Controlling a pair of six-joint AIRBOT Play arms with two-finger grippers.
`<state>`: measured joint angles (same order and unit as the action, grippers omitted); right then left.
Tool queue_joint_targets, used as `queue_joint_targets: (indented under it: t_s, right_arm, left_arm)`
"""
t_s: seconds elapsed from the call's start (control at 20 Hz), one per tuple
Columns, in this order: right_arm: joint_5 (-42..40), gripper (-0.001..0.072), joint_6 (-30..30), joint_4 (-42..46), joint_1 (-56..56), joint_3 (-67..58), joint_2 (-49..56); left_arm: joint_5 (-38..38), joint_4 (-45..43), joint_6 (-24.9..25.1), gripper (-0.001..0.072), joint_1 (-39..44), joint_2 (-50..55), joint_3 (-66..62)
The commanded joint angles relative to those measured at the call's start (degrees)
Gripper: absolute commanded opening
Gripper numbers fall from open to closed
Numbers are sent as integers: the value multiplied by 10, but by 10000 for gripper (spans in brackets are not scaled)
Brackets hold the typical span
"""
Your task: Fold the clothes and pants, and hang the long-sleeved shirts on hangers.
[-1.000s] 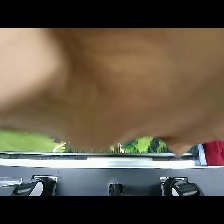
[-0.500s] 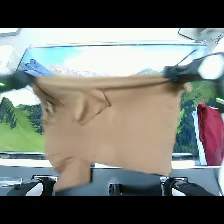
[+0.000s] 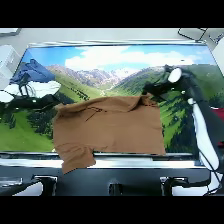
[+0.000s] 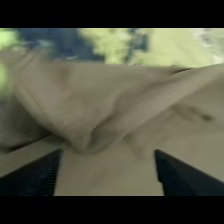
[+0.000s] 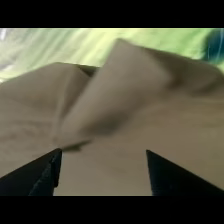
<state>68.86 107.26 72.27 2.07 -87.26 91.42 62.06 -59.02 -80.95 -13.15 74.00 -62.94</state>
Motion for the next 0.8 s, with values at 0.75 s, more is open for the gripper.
queue_joint_targets:
  t_s: [0.75]
  right_arm:
    - [155,555,-137,43,-207,403,-280]
  left_arm:
    - [155,49,195,420,-198,0,278]
